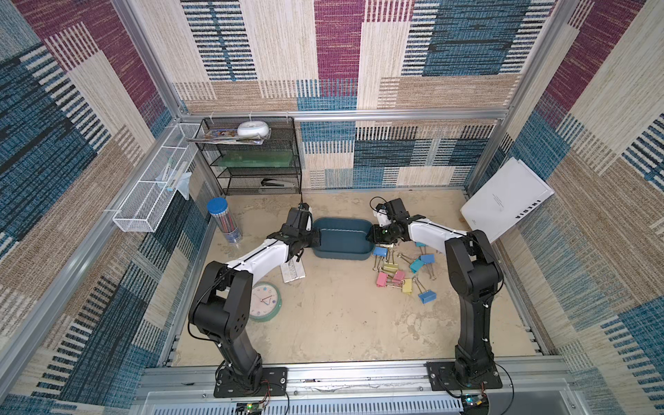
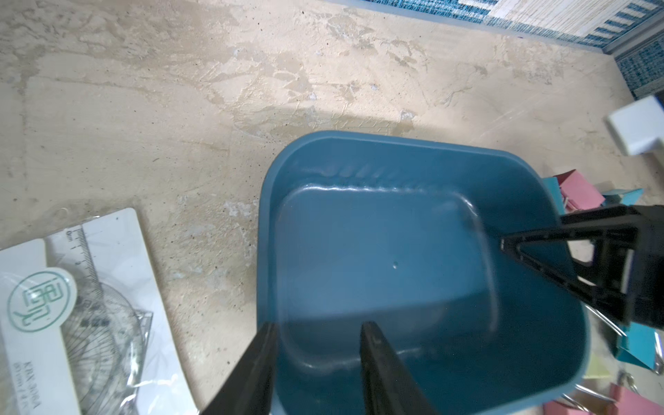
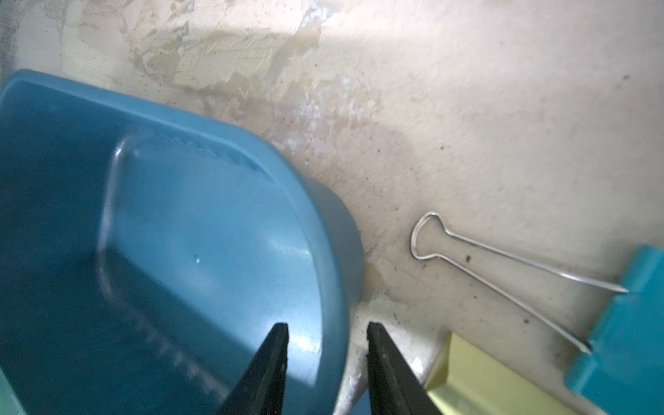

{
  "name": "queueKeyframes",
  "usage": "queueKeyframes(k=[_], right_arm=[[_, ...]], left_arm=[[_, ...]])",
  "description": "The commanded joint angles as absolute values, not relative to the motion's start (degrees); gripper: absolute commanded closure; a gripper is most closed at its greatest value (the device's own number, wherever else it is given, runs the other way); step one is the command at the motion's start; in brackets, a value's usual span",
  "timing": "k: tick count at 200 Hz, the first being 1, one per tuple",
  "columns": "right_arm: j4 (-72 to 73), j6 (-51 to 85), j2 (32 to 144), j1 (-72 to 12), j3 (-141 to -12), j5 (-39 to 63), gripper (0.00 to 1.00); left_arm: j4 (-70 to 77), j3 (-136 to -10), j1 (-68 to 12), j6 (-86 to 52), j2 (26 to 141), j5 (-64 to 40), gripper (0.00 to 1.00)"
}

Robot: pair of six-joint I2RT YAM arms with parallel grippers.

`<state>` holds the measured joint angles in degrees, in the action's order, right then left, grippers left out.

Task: Put the binder clips in the storage box
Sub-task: Pick up the storage box at the center of the board.

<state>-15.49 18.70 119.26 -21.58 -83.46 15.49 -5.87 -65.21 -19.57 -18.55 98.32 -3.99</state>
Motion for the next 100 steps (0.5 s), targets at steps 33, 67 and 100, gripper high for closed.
queueKeyframes(k=[33, 67, 100], right_arm=[[-17.8, 17.0, 120.0, -21.4, -84.6, 14.3, 0.60], [-17.8, 16.3, 120.0, -21.4, -84.7, 15.0, 0.60], [-16.9, 16.0, 118.7, -21.4, -83.6, 16.5, 0.67]], left_arm=[[-15.3, -72.5, -19.4, -13.1, 105.7, -4.5, 0.49], [-16.1, -75.9, -19.3, -11.7, 111.6, -2.9, 0.49], [-14.7, -77.6, -19.4, -11.2, 115.4, -4.4, 0.74]])
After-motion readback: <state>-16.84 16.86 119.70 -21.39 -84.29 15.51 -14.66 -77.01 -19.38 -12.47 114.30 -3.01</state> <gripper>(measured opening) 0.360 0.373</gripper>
